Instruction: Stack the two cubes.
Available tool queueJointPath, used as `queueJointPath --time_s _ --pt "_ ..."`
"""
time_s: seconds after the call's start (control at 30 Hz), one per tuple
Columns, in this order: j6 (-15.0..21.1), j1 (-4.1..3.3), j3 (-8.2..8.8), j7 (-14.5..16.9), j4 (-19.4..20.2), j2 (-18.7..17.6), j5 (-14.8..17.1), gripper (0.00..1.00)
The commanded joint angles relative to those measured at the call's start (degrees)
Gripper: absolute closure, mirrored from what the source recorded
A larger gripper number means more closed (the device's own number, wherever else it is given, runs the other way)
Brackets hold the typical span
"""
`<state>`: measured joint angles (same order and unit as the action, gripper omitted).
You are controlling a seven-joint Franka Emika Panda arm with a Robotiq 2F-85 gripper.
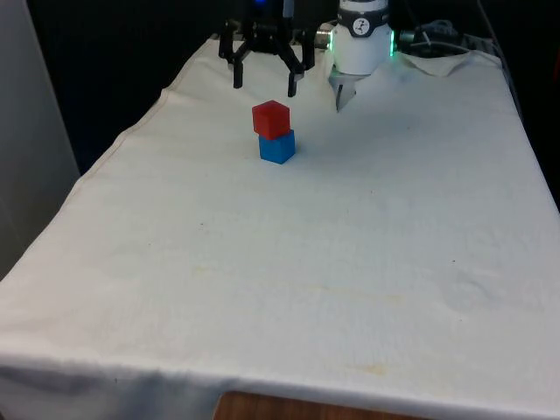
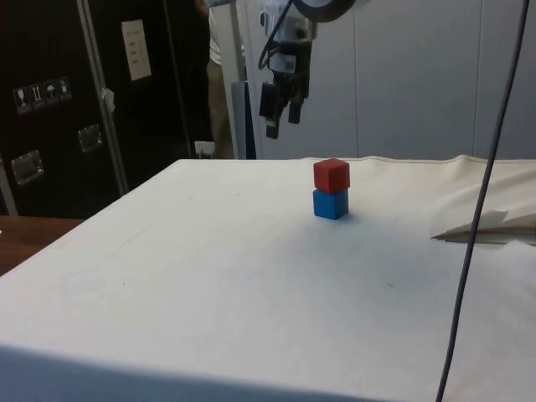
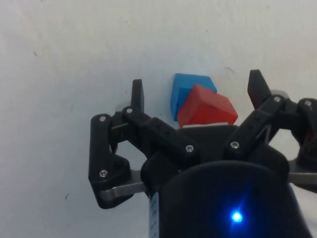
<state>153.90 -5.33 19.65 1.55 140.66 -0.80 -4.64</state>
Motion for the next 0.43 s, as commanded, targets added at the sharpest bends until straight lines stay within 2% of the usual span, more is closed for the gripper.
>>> queueJointPath --time_s 0.0,0.4 --pt "-0.7 -0.11 -0.11 0.0 -0.2 0.3 -0.3 0.00" --pt "-1.8 -0.06 -1.89 1.1 -1.1 1.5 -0.1 0.00"
